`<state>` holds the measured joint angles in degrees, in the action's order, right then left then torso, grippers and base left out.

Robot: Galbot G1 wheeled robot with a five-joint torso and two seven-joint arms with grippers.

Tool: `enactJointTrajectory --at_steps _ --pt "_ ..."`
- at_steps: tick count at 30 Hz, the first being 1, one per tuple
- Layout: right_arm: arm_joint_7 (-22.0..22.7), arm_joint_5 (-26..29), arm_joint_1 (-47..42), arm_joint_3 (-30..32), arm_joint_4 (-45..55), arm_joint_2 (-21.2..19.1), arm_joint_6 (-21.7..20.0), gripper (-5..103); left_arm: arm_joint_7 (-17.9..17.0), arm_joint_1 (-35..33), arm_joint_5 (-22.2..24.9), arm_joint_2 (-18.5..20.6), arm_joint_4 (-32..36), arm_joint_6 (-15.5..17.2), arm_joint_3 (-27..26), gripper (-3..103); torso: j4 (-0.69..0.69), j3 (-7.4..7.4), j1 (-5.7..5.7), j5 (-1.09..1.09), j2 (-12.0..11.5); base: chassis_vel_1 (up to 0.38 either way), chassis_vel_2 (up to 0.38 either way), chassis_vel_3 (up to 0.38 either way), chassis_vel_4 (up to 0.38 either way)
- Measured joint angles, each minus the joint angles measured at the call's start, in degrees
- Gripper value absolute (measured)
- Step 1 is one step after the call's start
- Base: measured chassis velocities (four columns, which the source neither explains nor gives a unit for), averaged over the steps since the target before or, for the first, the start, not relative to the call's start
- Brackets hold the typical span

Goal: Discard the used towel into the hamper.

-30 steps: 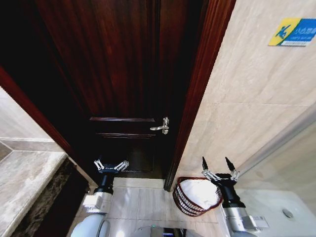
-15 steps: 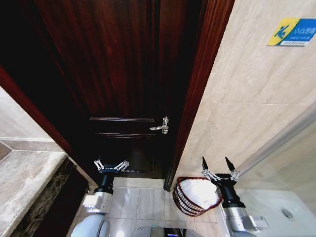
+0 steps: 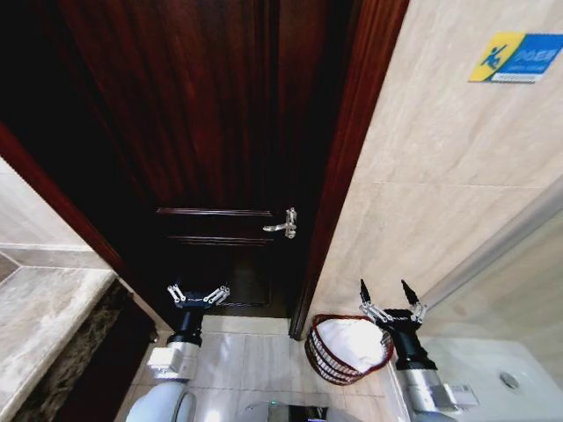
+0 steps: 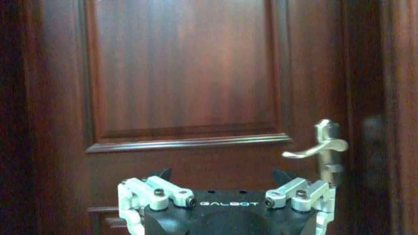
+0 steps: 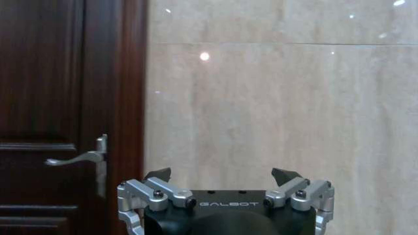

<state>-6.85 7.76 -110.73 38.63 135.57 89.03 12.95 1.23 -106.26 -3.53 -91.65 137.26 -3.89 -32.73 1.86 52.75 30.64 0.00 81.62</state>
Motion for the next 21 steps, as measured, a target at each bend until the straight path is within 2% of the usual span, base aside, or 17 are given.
enactJointTrajectory --at_steps 7,12,21 --pt "0.0 0.0 0.0 0.0 0.0 0.0 0.0 100 0.0 0.0 0.0 0.0 0.0 0.0 0.0 100 0.00 0.00 0.00 0.03 0.0 -0.106 -0.134 0.125 0.102" --pt "0.0 0.0 0.0 0.0 0.0 0.0 0.0 100 0.0 0.0 0.0 0.0 0.0 0.0 0.0 100 0.00 0.00 0.00 -0.03 0.0 0.011 0.011 -0.009 -0.007" --pt "0.0 0.0 0.0 0.0 0.0 0.0 0.0 100 0.0 0.0 0.0 0.0 0.0 0.0 0.0 100 0.00 0.00 0.01 0.01 0.0 0.026 0.027 -0.019 -0.014"
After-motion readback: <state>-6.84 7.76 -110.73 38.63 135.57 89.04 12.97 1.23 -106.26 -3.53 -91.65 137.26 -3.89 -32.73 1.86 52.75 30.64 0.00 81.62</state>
